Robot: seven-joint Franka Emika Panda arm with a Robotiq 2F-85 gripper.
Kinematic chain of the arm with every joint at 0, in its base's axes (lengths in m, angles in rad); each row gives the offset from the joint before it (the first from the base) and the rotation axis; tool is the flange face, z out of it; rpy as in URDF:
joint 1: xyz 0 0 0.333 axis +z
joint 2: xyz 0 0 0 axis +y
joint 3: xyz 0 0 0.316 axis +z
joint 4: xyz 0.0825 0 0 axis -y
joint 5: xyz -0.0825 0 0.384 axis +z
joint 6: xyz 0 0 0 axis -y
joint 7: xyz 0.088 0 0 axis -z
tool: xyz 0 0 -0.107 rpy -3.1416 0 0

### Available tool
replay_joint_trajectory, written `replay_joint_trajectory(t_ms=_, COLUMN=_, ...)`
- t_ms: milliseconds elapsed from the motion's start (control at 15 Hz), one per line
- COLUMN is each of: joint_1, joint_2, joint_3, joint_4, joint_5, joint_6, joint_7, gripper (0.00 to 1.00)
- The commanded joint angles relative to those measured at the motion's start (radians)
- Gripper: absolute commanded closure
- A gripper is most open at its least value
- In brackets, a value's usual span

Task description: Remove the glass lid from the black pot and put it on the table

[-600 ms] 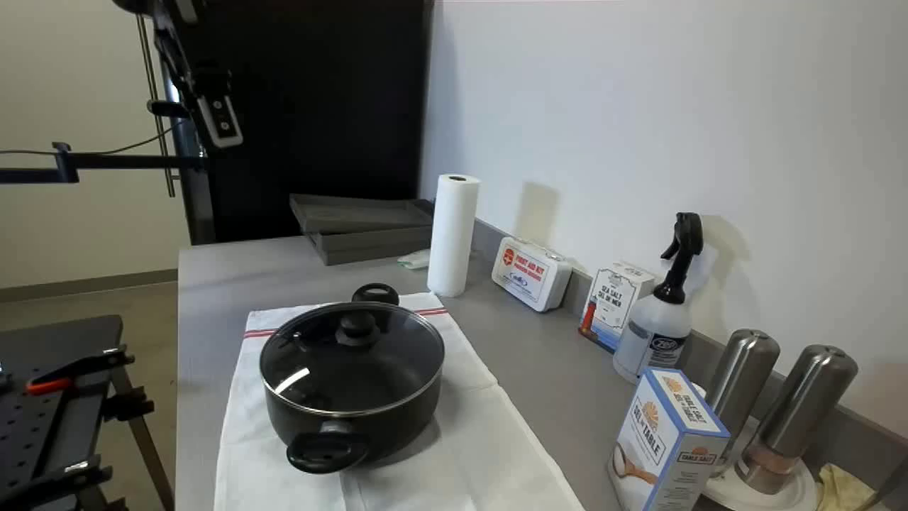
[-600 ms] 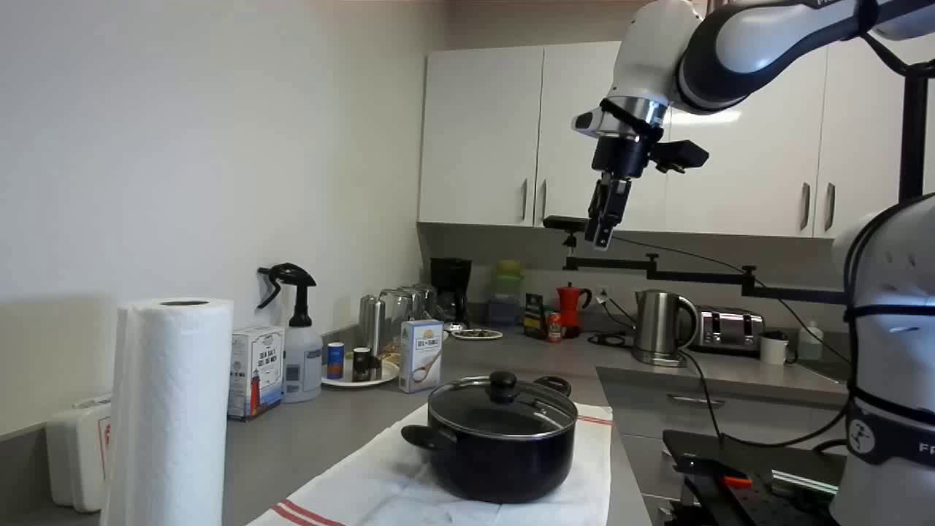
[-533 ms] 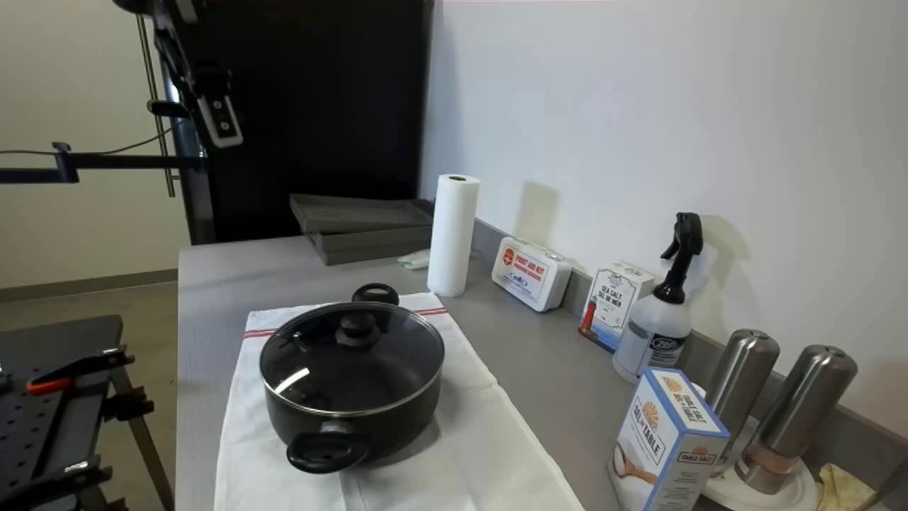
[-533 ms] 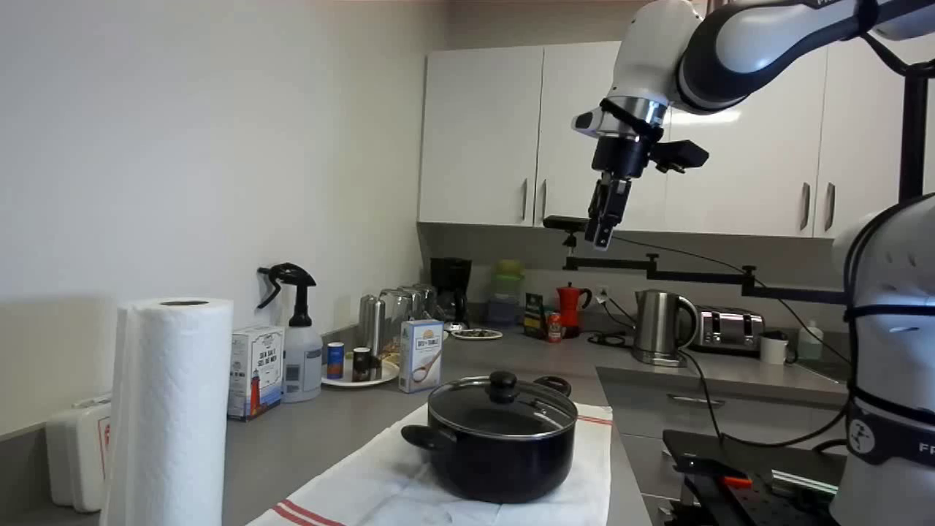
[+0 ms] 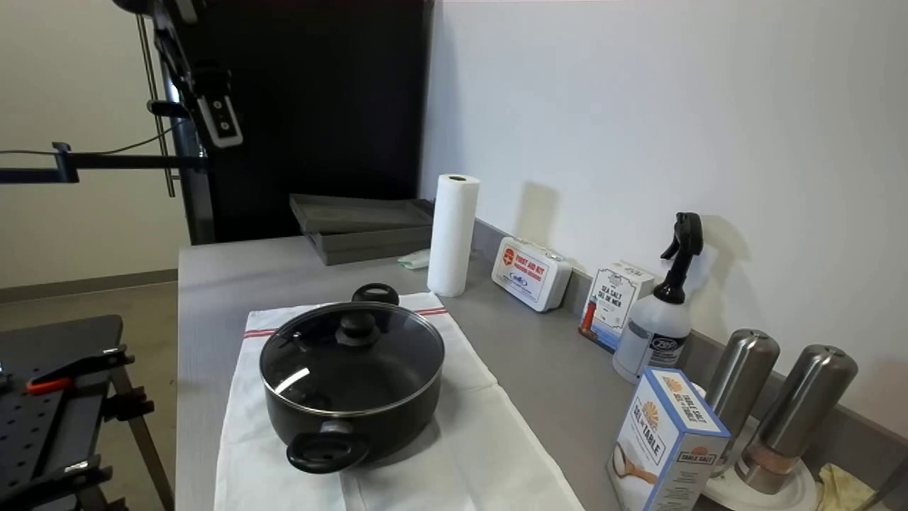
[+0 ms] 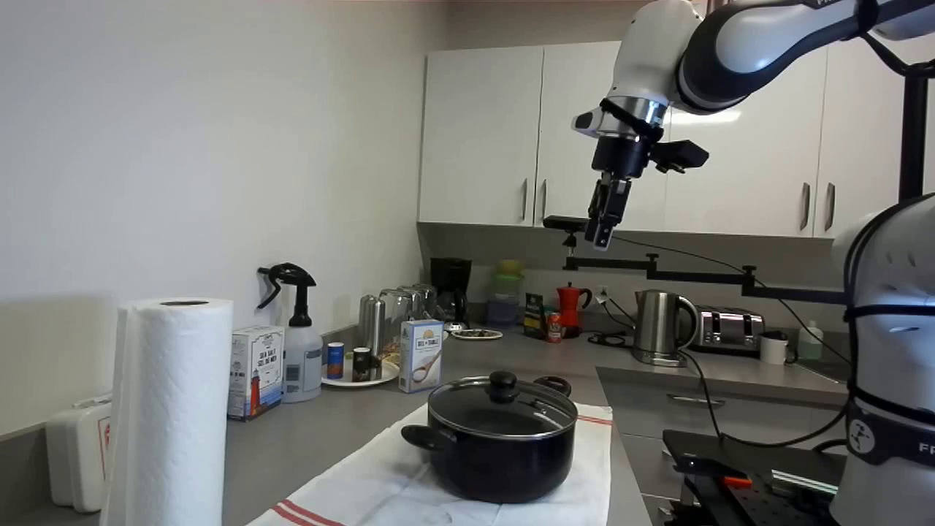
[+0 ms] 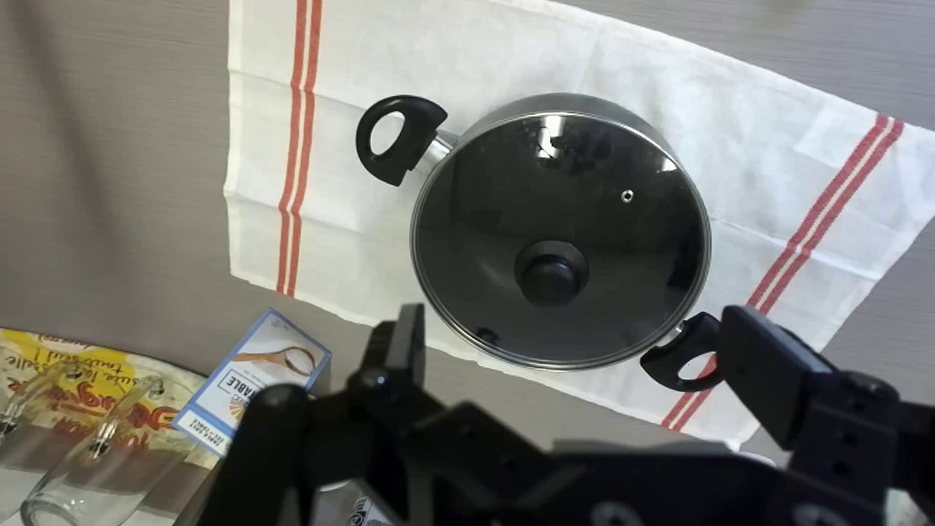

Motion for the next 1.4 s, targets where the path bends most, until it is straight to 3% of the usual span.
replay_joint_trajectory(t_ms=0, joint_1=0.006, joint_2=0.0, joint_3=-0.005, joint_4=0.002, joint_5=-0.004, joint_6=-0.003, joint_7=0.004, gripper=0.0)
replay_joint_trajectory(t_ms=267, joint_1=0.021, joint_2=0.048, joint_3=-0.017, joint_4=0.026, joint_5=0.009, joint_6=0.008, joint_7=-0.013, gripper=0.0)
replay_joint_trajectory(t_ms=667, joint_1=0.056, joint_2=0.215, joint_3=-0.065, joint_4=0.091, joint_5=0.062, joint_6=0.065, joint_7=-0.047, gripper=0.0)
replay_joint_trajectory(t_ms=1000, joint_1=0.078, joint_2=0.389, joint_3=-0.113, joint_4=0.169, joint_5=0.158, joint_6=0.115, joint_7=-0.117, gripper=0.0)
replay_joint_trajectory(t_ms=1333, joint_1=0.085, joint_2=0.553, joint_3=-0.133, joint_4=0.266, joint_5=0.277, joint_6=0.095, joint_7=-0.201, gripper=0.0)
